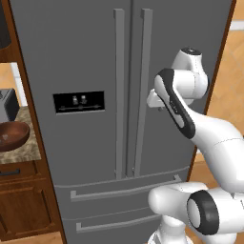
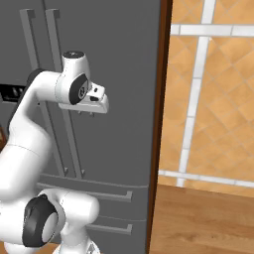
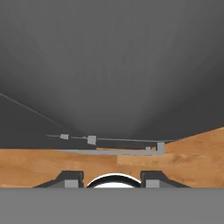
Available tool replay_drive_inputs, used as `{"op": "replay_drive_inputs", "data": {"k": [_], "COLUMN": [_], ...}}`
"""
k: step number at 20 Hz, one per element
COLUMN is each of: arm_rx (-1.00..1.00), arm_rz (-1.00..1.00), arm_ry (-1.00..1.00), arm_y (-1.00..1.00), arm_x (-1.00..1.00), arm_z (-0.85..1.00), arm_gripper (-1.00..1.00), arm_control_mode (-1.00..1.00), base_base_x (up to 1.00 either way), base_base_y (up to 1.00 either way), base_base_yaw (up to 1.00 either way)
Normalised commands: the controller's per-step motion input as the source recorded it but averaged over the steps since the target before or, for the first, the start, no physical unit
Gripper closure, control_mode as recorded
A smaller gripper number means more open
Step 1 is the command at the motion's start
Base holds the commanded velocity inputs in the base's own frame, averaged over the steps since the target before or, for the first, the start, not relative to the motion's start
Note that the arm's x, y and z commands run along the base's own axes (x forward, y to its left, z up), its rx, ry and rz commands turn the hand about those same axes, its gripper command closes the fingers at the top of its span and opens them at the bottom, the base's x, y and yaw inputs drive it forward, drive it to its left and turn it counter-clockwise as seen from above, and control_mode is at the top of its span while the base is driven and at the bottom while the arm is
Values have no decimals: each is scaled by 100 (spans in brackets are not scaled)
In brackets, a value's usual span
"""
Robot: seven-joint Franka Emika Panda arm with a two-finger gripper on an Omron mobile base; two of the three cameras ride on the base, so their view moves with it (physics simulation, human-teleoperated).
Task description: Grab a lemon wedge from the fridge and one ice cube from the ice bowl, and put them in the glass of lemonade.
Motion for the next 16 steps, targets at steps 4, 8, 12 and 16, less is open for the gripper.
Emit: {"op": "replay_drive_inputs", "data": {"k": [4, 8, 12, 16], "arm_rx": [0, 0, 0, 0], "arm_rz": [0, 0, 0, 1], "arm_ry": [1, -2, -5, 0], "arm_y": [0, 0, 2, 5], "arm_x": [-29, -97, -78, -37], "arm_z": [0, 0, -5, -1], "arm_gripper": [-100, -100, -100, -100], "arm_control_mode": [-100, -100, -100, -100], "base_base_x": [0, 0, 0, 0], "base_base_y": [0, 0, 0, 0], "base_base_yaw": [0, 0, 0, 0]}}
